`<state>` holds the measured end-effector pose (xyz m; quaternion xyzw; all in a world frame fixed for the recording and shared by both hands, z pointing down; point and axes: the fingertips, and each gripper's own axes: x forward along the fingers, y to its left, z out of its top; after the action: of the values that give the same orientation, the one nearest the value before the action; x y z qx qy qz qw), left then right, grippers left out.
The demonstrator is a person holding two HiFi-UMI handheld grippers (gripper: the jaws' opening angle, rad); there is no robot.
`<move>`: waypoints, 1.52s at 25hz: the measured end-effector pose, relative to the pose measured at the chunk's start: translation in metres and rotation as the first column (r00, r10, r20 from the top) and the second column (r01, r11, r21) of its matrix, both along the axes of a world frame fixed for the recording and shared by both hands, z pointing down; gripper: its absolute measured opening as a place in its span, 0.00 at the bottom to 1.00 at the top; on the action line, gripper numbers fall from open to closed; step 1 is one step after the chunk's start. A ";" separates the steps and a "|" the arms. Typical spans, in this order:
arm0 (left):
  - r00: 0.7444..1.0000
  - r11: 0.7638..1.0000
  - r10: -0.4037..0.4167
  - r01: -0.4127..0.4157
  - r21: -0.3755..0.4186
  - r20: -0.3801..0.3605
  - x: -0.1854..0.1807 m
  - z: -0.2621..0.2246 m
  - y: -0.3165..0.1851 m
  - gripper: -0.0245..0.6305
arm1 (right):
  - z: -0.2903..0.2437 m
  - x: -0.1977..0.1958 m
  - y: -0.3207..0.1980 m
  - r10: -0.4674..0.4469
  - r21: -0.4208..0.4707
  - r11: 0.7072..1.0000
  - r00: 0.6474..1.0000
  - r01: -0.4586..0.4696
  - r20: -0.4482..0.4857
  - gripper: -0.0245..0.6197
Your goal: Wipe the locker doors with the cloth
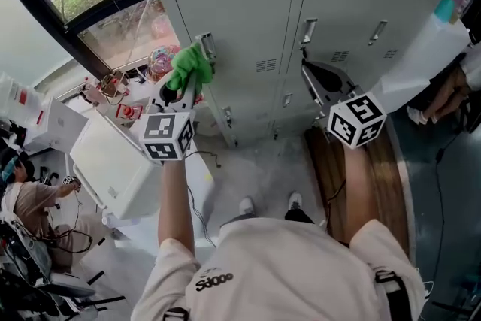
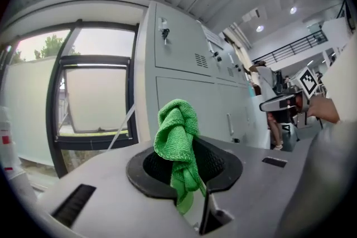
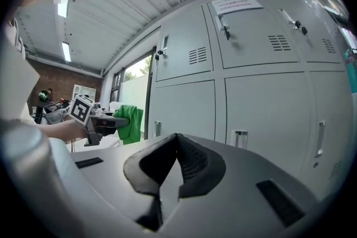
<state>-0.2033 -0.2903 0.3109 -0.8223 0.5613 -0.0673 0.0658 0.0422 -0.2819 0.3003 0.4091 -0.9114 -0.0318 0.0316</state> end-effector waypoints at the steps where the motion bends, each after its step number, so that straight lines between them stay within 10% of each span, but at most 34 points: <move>1: 0.999 0.999 -0.045 0.045 0.015 0.000 -0.005 -0.006 -0.005 0.17 | -0.002 -0.003 -0.008 -0.030 -0.004 1.000 1.000 0.030 -0.002 0.05; 7: 0.947 0.932 -0.322 0.321 0.171 -0.024 -0.053 -0.059 -0.029 0.17 | -0.014 -0.019 -0.045 -0.141 0.013 0.990 0.990 0.141 -0.011 0.05; 11: 0.935 0.906 -0.349 0.354 0.231 -0.065 -0.062 -0.094 -0.042 0.17 | -0.013 -0.022 -0.061 -0.168 0.012 0.986 0.986 0.168 -0.011 0.05; 18: 0.970 0.946 -0.241 0.229 0.228 0.027 -0.027 -0.113 -0.087 0.17 | -0.007 -0.018 -0.069 -0.161 0.005 0.987 0.987 0.161 -0.017 0.05; 25: 0.984 0.951 -0.175 0.177 0.253 -0.031 -0.002 -0.120 -0.096 0.17 | -0.002 0.009 -0.076 -0.088 0.005 0.996 0.996 0.088 -0.022 0.05; 38: 0.994 0.969 0.099 -0.106 0.222 0.040 0.164 -0.113 -0.127 0.16 | 0.007 0.059 -0.067 0.014 -0.005 1.000 0.999 -0.014 -0.033 0.05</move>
<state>-0.0398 -0.4170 0.1977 -0.8364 0.5211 -0.0119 0.1695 0.1013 -0.3489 0.3074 0.4150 -0.9079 -0.0360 0.0478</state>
